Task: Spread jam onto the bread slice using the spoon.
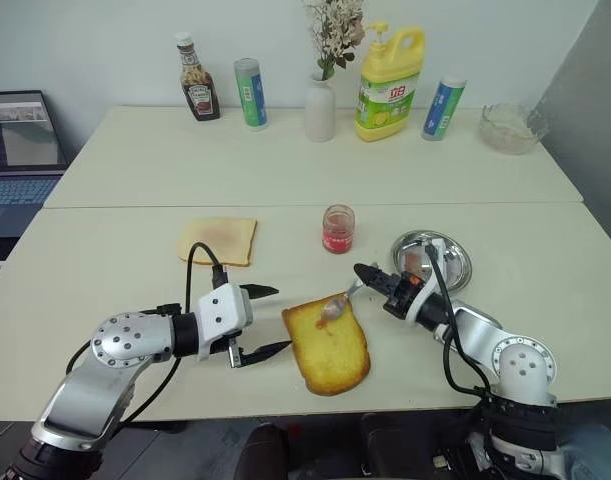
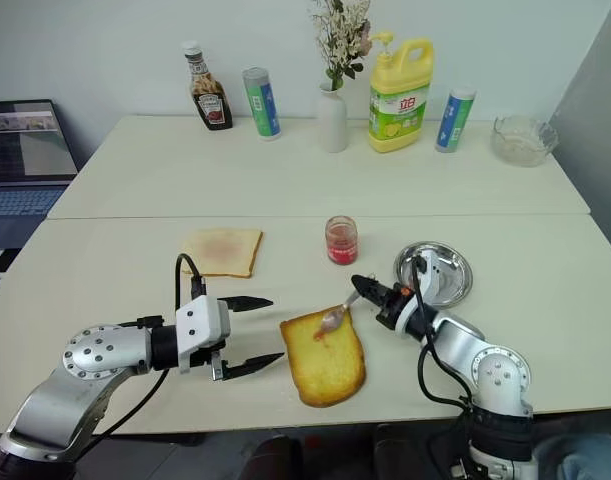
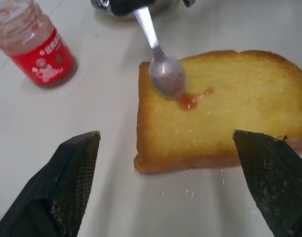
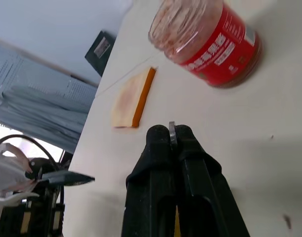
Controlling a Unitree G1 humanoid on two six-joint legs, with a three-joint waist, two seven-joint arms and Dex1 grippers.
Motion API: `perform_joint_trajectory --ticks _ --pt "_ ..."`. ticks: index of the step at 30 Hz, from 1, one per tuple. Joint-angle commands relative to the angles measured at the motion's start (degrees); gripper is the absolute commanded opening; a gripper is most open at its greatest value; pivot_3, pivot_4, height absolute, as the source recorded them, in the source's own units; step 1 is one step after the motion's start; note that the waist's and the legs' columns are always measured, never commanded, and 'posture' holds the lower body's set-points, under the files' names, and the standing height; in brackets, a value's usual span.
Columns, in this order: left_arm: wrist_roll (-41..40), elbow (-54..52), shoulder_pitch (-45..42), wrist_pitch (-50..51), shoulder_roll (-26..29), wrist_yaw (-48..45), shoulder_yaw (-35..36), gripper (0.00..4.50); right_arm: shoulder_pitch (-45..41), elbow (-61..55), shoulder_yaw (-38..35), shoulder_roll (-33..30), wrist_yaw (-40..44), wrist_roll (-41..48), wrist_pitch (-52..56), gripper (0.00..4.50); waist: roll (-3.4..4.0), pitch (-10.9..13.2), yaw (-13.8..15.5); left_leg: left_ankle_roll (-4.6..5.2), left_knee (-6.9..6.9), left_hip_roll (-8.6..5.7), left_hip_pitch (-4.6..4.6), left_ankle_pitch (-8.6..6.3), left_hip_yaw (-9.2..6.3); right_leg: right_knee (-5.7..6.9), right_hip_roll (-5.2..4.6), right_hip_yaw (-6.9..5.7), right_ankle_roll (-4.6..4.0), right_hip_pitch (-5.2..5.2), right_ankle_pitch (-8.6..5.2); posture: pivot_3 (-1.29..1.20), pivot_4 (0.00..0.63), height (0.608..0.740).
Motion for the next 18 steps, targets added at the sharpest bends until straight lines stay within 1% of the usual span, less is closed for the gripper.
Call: perform_joint_trajectory --ticks 1,3,7,10,13,18 --pt "0.18 -0.2 0.6 -1.89 0.69 -0.05 1.74 4.5 -1.04 0.24 0.36 0.31 0.38 -1.99 -3.31 0.01 0.0 0.0 0.01 0.0 -0.01 -0.01 0.0 0.0 0.01 -0.01 -0.01 0.01 0.0 0.0 0.0 0.0 0.15 0.74" --pt "-0.16 -0.19 1.09 -2.06 0.83 -0.37 2.21 4.5 -1.37 -0.08 0.58 -0.17 1.46 -0.87 -2.79 0.01 0.0 0.0 0.0 0.0 -0.01 -0.01 -0.01 0.0 0.03 -0.02 -0.02 0.02 0.0 0.0 0.0 0.0 0.15 0.74" --pt "-1.87 -1.28 3.2 -2.04 1.79 -2.06 3.46 4.5 -1.09 -2.92 0.0 -2.52 3.0 7.55 1.65 0.01 0.0 0.0 -0.01 0.0 -0.02 0.01 0.0 0.0 0.03 -0.01 -0.02 0.02 0.0 0.0 0.0 0.0 0.15 0.74" --pt "-2.58 -1.72 4.44 -2.11 2.34 -3.04 4.2 4.5 -0.74 -3.26 0.46 -3.62 2.3 10.72 2.61 0.01 0.0 0.0 -0.02 0.0 -0.03 0.01 0.0 0.0 0.01 -0.01 -0.02 0.01 -0.01 0.0 0.0 0.0 0.15 0.74" --pt "-3.29 -3.05 7.17 -2.06 3.33 -4.59 4.95 4.5 0.04 -1.96 2.59 -2.61 1.0 8.53 1.32 0.01 0.0 0.0 -0.04 0.0 -0.02 0.02 0.01 0.0 0.03 -0.01 -0.01 0.03 -0.01 0.0 0.0 0.0 0.15 0.74" --pt "-2.88 -4.59 10.57 -3.11 4.04 -5.74 4.56 4.5 1.13 0.21 6.09 -2.21 2.72 5.1 0.6 0.01 0.0 0.0 -0.05 0.0 -0.04 0.03 0.01 0.0 0.02 -0.02 -0.01 0.02 -0.04 0.0 -0.03 0.0 0.15 0.74"
